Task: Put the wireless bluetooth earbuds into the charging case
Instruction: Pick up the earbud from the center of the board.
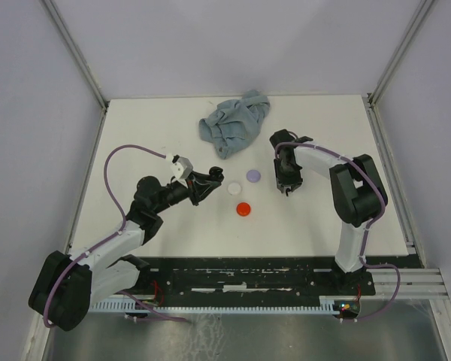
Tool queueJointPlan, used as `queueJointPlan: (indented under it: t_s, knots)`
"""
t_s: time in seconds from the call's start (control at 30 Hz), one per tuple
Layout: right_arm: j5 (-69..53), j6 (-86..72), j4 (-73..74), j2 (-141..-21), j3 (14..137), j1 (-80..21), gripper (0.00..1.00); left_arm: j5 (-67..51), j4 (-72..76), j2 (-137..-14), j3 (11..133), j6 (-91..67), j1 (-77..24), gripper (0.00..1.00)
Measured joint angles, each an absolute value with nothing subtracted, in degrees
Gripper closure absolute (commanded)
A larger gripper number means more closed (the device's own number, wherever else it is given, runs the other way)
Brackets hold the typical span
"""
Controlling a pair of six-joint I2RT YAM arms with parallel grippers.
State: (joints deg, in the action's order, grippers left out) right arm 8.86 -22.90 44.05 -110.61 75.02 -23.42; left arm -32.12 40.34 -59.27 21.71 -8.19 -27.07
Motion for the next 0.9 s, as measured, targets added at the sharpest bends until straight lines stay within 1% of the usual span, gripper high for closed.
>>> queueJointPlan:
  t_s: [0.2,0.43,0.67,0.9]
  knots:
    - [7.7,-23.7,43.7,-110.7,75.0,-22.7,0.61,-32.1,40.3,-59.3,21.7,-8.2,-27.1,0.97]
    - [5.9,-23.6,42.3,-110.4,74.3,-22.3,0.72,-32.2,40.4,-59.5,21.8,-8.2,-27.1,0.97]
    - [5.2,-22.6,41.3,-107.5,72.7,-22.2,0.76,-33.2,41.7,-60.4,21.8,-8.2,-27.1,0.97]
    - [3.1,-22.2,41.2,-96.4,73.1,-23.0,0.76,-34.1,46.8,-61.1,21.8,-8.2,-27.1,0.97]
